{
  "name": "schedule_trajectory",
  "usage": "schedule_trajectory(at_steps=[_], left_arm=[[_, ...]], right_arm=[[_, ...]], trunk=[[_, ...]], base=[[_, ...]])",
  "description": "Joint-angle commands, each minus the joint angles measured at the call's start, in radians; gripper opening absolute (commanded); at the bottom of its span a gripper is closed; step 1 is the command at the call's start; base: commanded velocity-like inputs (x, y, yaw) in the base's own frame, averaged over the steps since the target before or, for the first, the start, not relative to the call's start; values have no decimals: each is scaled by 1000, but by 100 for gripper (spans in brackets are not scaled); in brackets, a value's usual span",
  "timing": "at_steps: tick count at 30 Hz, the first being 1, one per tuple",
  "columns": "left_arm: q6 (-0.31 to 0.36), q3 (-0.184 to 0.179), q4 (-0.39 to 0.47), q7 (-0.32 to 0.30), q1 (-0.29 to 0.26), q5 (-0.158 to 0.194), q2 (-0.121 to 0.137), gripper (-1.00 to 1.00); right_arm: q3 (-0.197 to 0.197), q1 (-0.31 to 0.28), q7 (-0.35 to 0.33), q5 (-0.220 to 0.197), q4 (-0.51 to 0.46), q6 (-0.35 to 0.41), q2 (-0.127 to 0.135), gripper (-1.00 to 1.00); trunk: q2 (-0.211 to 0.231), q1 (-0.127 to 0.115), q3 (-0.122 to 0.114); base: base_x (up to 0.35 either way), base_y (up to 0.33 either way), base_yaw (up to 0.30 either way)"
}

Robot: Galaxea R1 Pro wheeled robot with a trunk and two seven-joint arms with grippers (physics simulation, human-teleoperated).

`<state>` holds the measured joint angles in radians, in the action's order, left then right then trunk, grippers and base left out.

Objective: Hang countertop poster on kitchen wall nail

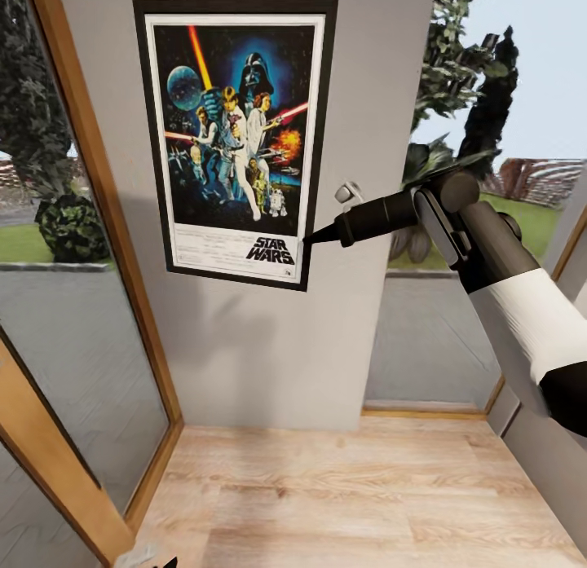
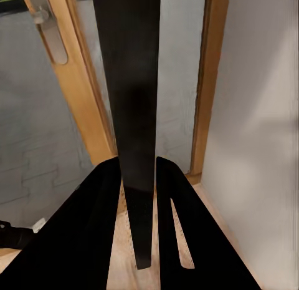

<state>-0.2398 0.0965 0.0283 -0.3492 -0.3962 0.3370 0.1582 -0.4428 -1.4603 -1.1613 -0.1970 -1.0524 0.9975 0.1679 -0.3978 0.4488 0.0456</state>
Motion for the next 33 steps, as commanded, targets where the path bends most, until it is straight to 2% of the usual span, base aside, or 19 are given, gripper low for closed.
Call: schedule_trajectory(at_steps=[1,23,33], left_arm=[[-1,8,-2,-7,-1,0,0,100],[-1,8,-2,-7,-1,1,0,100],[-1,8,-2,-7,-1,1,1,100]], right_arm=[[-2,-2,0,-5,0,6,1,-100],[-4,-2,0,-5,0,6,1,-100],[-4,-2,0,-5,0,6,1,-100]], trunk=[[-2,1,2],[-2,1,2],[-2,1,2]], base=[[326,0,0],[322,0,0],[57,0,0]])
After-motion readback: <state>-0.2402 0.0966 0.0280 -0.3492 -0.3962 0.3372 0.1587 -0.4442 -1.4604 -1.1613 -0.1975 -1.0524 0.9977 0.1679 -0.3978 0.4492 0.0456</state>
